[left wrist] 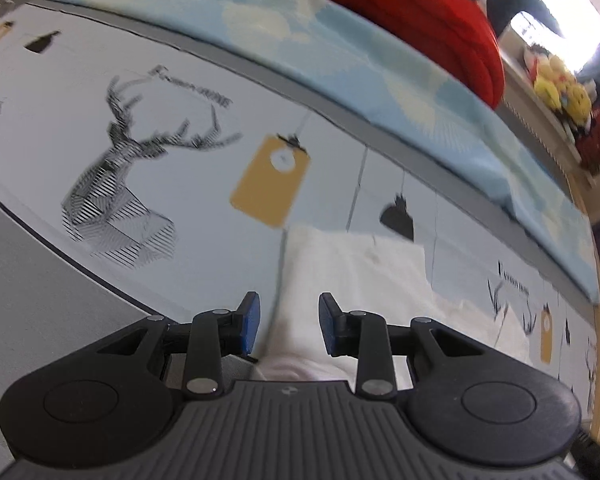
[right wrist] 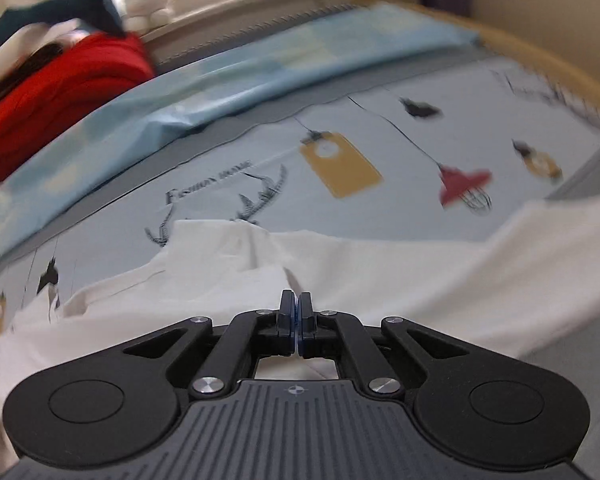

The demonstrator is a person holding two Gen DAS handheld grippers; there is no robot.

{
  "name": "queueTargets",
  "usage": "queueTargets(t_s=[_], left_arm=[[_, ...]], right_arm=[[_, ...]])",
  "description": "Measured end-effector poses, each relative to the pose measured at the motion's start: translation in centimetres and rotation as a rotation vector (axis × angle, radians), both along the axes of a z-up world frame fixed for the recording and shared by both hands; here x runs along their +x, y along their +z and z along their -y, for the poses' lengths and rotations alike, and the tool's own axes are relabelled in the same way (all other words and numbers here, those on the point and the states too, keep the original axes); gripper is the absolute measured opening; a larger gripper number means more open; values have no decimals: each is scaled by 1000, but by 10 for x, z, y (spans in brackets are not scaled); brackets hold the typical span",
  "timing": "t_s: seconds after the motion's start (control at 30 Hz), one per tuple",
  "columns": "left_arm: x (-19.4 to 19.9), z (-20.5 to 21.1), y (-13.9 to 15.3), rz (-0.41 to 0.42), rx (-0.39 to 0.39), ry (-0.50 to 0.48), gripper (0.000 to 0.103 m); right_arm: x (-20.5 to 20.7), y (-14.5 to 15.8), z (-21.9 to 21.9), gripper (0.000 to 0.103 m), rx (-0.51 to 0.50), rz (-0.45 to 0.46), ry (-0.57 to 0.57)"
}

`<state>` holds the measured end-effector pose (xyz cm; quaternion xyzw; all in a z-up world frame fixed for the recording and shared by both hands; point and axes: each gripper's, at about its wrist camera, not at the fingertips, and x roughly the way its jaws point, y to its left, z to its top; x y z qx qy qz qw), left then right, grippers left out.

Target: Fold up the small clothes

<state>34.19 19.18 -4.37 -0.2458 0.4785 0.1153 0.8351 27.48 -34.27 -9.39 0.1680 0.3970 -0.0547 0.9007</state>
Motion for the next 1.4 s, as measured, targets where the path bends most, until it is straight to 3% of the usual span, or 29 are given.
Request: queueTargets(t_s=[0.17,0.27,0.33,0.37,0.47,0.6,0.7,0.77,0.8,0.83,0.93,1.07,1.13,1.23,1.27,1.4], left_arm=[[4,19,-19,-37,-9,-80,34],[3,28,-39,-92,16,-105,34],[0,32,-57,-181,53,-127,34],[-1,33,-64,-226,77,-139,33],[-7,31,-68,-264,110,-117,33],[-9,46,-46,-187,158,-100,32],[-7,56,-51,-185,78,-116,32],[-11,46,-78,-301,-60,-43,32],[-14,42,-87,-338,-64,5,21],[-16,39,-88,-340,-36,32,14],[-16,50,-59,-264,82,34,14],[-16,77,-38,-107,24,-29,20],[-14,90,-48,-129,35,-50,20],[-16,88,-77,-294,-1,-8,20],[-21,85,-83,-316,-30,31,20],[-20,95,-57,-215,-27,28,22]], right_arm=[[-13,29,-10,0,-58,196,53],[-2,10,-5,1,-55,70,23],[9,-12,-2,8,-99,-97,3],[8,-17,4,9,-94,-123,-41],[2,-9,14,11,-30,-74,-98],[1,4,5,29,96,33,-9],[10,-16,-1,38,209,-84,82],[16,-34,-4,37,144,-210,62],[16,-41,-2,37,102,-247,31],[15,-43,2,37,88,-258,4],[14,-34,19,37,128,-231,-57],[8,-18,45,38,88,-155,-139],[2,-17,63,38,109,-139,-173],[-10,-15,86,38,111,-128,-218],[-11,-16,96,38,111,-125,-238],[-27,-16,142,38,125,-114,-351]])
